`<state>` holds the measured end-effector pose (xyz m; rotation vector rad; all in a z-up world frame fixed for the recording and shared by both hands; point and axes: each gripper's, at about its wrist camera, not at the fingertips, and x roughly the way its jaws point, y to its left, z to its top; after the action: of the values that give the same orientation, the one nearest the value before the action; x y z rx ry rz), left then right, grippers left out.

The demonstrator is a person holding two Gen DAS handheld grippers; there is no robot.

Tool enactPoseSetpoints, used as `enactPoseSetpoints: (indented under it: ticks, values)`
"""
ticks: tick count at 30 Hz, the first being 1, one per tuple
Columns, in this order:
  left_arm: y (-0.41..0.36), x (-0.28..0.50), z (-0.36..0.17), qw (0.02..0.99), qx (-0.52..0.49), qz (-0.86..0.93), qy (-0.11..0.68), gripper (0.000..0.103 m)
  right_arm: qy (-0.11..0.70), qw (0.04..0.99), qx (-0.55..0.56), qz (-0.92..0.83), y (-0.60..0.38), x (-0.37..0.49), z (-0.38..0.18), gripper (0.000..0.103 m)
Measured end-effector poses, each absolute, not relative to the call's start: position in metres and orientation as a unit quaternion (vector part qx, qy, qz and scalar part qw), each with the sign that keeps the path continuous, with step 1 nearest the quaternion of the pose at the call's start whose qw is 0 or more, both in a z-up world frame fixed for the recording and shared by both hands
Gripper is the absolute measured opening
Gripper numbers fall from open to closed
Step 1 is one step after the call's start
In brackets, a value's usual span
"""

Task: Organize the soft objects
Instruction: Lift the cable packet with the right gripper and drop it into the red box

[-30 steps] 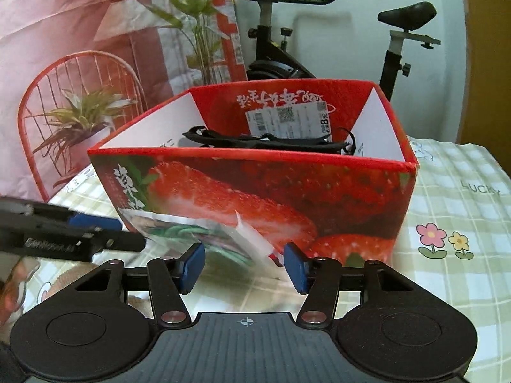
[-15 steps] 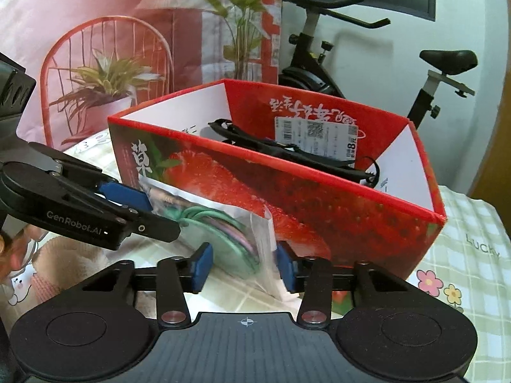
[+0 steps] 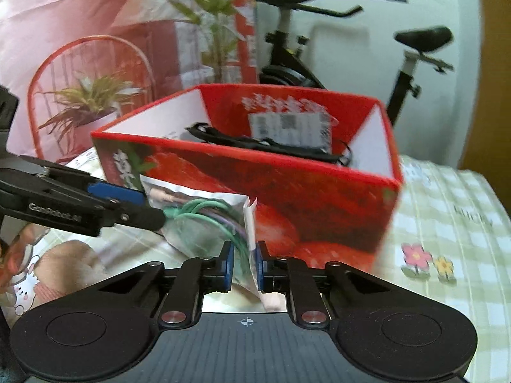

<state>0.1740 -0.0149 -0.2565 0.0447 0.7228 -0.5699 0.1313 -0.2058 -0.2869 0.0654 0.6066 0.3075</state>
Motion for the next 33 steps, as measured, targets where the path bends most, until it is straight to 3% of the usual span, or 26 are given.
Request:
enactPoseSetpoints:
  ticks: [5, 13, 15, 18, 20, 21, 33]
  values:
    - [-0.022, 0.176, -0.264, 0.891, 0.012, -0.281, 0.356, 0.053, 0.299, 0.944, 0.042, 0.134, -0.217, 0.128, -0.292, 0.003]
    - [-0.033, 0.177, -0.276, 0.884, 0.013, -0.295, 0.363, 0.053, 0.292, 0.945, 0.038, 0.143, -0.219, 0.127, -0.293, 0.003]
    - [-0.032, 0.178, -0.277, 0.883, 0.010, -0.297, 0.363, 0.053, 0.290, 0.945, 0.030, 0.146, -0.217, 0.128, -0.292, 0.010]
    - [-0.033, 0.179, -0.278, 0.883, 0.018, -0.296, 0.365, 0.045, 0.289, 0.944, 0.024, 0.156, -0.215, 0.132, -0.292, 0.024]
    - [-0.032, 0.180, -0.279, 0.883, 0.014, -0.293, 0.367, 0.034, 0.290, 0.944, 0.023, 0.158, -0.213, 0.135, -0.292, 0.024]
    - [-0.031, 0.181, -0.278, 0.883, 0.012, -0.291, 0.368, 0.030, 0.291, 0.943, 0.025, 0.160, -0.212, 0.137, -0.292, 0.019]
    - [-0.008, 0.157, -0.234, 0.899, -0.029, -0.296, 0.322, 0.026, 0.250, 0.951, 0.050, 0.173, -0.210, 0.117, -0.256, 0.015]
